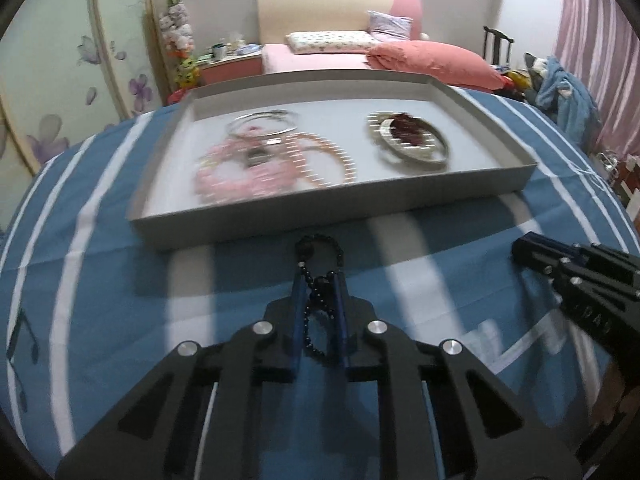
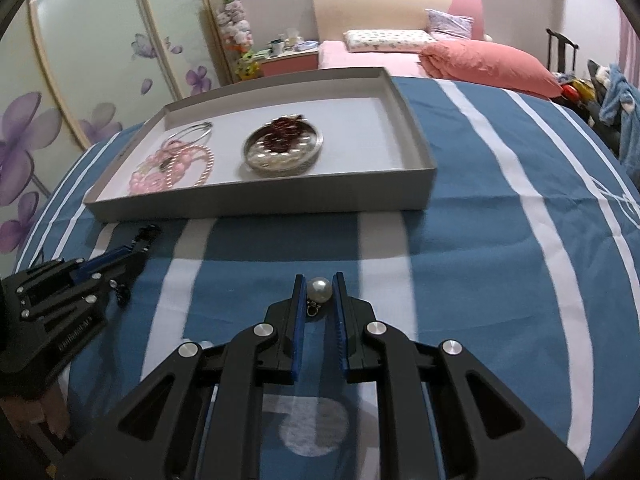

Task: Organize jewelry
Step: 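Grasp the loose white pearl with the right tool while the left tool grasps the black beaded bracelet, then lift the pearl and black bracelet and carry both over the gray tray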

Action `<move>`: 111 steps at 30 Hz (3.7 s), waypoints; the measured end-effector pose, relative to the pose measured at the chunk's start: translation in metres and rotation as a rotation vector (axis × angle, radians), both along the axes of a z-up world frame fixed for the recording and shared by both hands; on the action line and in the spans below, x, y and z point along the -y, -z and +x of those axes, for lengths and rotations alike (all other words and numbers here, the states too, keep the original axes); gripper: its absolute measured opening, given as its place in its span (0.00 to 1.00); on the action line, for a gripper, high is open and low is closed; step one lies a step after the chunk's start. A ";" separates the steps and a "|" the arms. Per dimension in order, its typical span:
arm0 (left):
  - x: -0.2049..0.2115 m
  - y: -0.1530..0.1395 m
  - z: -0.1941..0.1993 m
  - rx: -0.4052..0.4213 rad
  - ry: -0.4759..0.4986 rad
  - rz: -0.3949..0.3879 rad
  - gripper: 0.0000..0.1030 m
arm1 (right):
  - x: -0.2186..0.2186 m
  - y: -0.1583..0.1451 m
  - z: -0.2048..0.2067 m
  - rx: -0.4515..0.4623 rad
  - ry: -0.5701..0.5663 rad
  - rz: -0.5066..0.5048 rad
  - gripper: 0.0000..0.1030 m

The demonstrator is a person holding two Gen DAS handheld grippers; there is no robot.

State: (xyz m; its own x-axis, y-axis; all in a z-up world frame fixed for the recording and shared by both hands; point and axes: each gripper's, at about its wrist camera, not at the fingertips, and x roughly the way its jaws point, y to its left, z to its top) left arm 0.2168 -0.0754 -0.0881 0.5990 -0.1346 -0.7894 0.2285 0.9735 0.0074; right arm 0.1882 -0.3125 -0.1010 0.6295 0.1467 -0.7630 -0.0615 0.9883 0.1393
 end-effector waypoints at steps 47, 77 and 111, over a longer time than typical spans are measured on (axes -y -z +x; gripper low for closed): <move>-0.036 0.001 -0.014 0.008 -0.012 -0.009 0.11 | -0.024 0.000 -0.002 0.010 -0.046 -0.042 0.14; -0.035 -0.082 -0.074 0.352 -0.048 -0.148 0.04 | -0.025 -0.083 -0.058 0.443 -0.006 0.079 0.14; -0.014 -0.109 0.001 0.500 -0.060 -0.162 0.04 | -0.034 -0.102 0.003 0.622 0.070 0.025 0.14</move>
State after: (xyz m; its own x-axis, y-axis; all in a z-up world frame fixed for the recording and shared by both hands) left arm 0.2173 -0.0614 0.0213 0.9073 -0.1851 -0.3776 0.1794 0.9825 -0.0506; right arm 0.1909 -0.2785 0.0010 0.9635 0.1018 -0.2475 -0.0735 0.9899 0.1213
